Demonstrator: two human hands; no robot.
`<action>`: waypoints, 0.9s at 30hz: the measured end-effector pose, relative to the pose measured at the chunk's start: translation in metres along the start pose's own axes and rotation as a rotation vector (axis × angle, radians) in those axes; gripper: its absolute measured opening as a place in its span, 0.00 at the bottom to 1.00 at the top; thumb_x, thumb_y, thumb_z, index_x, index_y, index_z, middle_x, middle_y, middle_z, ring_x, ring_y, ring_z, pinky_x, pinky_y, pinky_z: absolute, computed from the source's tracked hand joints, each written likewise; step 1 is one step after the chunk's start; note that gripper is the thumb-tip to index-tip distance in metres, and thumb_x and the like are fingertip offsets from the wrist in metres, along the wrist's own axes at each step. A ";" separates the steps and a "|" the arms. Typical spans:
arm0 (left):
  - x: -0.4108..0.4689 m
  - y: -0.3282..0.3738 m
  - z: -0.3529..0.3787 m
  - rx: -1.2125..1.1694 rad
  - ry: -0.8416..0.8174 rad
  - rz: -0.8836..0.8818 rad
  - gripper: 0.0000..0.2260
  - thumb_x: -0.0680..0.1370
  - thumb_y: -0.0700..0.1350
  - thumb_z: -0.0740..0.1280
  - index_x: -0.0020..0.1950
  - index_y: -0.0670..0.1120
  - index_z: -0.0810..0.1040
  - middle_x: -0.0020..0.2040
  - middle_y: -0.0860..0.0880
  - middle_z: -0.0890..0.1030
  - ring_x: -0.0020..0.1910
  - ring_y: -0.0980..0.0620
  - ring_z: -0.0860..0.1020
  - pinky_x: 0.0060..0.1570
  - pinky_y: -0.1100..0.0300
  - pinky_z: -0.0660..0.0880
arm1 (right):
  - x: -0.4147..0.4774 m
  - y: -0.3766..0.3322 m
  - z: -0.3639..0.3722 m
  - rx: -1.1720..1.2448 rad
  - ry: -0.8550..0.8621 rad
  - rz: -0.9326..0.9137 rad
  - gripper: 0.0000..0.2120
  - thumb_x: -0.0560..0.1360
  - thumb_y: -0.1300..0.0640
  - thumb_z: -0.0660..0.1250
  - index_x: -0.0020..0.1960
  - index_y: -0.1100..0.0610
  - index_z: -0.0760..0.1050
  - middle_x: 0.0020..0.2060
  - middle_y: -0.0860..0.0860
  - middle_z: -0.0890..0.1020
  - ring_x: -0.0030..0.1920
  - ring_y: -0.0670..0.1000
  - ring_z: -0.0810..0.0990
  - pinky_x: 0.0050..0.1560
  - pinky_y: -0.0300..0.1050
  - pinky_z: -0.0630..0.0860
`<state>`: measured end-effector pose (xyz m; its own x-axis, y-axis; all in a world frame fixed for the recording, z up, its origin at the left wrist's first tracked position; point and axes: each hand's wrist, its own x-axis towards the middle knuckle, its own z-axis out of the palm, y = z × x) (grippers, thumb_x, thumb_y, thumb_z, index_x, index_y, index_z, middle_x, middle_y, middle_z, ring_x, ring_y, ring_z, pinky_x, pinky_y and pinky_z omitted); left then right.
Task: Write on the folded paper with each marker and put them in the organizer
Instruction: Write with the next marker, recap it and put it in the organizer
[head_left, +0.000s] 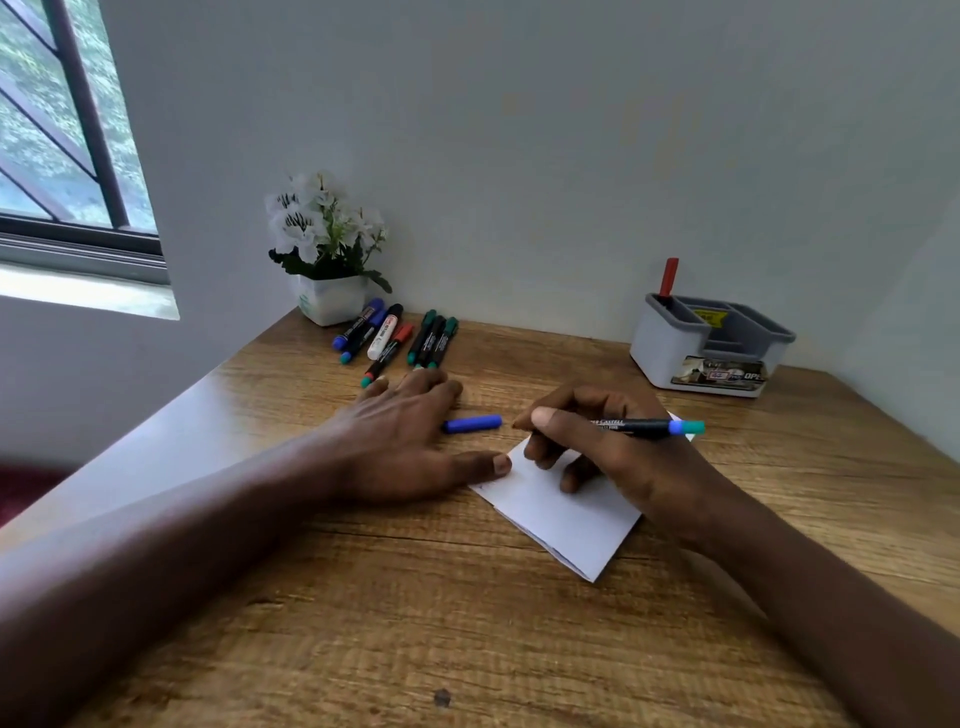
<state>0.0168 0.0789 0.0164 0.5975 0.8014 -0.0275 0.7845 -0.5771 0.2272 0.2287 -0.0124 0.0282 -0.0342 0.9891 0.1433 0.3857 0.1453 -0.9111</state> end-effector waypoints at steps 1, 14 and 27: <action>0.000 0.001 0.000 0.003 0.001 -0.003 0.48 0.70 0.79 0.54 0.82 0.53 0.54 0.82 0.52 0.54 0.78 0.50 0.57 0.75 0.50 0.56 | 0.001 -0.002 0.001 0.000 -0.039 0.018 0.06 0.80 0.57 0.69 0.49 0.55 0.85 0.40 0.54 0.88 0.42 0.51 0.87 0.38 0.40 0.81; 0.001 0.000 -0.009 -0.009 -0.133 -0.008 0.45 0.73 0.75 0.56 0.83 0.54 0.49 0.83 0.54 0.45 0.81 0.50 0.51 0.77 0.49 0.50 | 0.007 0.001 -0.005 0.008 -0.075 0.105 0.03 0.74 0.64 0.75 0.47 0.60 0.84 0.39 0.56 0.88 0.39 0.52 0.88 0.38 0.40 0.83; 0.003 -0.003 -0.009 -0.025 -0.130 0.006 0.45 0.71 0.76 0.55 0.82 0.56 0.50 0.83 0.54 0.46 0.81 0.50 0.49 0.76 0.49 0.48 | 0.010 0.006 0.006 -0.168 0.018 -0.010 0.04 0.74 0.59 0.73 0.41 0.56 0.80 0.26 0.49 0.82 0.26 0.43 0.79 0.28 0.34 0.74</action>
<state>0.0148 0.0838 0.0240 0.6201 0.7697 -0.1520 0.7772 -0.5764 0.2524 0.2249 -0.0011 0.0216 -0.0230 0.9869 0.1597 0.5338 0.1472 -0.8327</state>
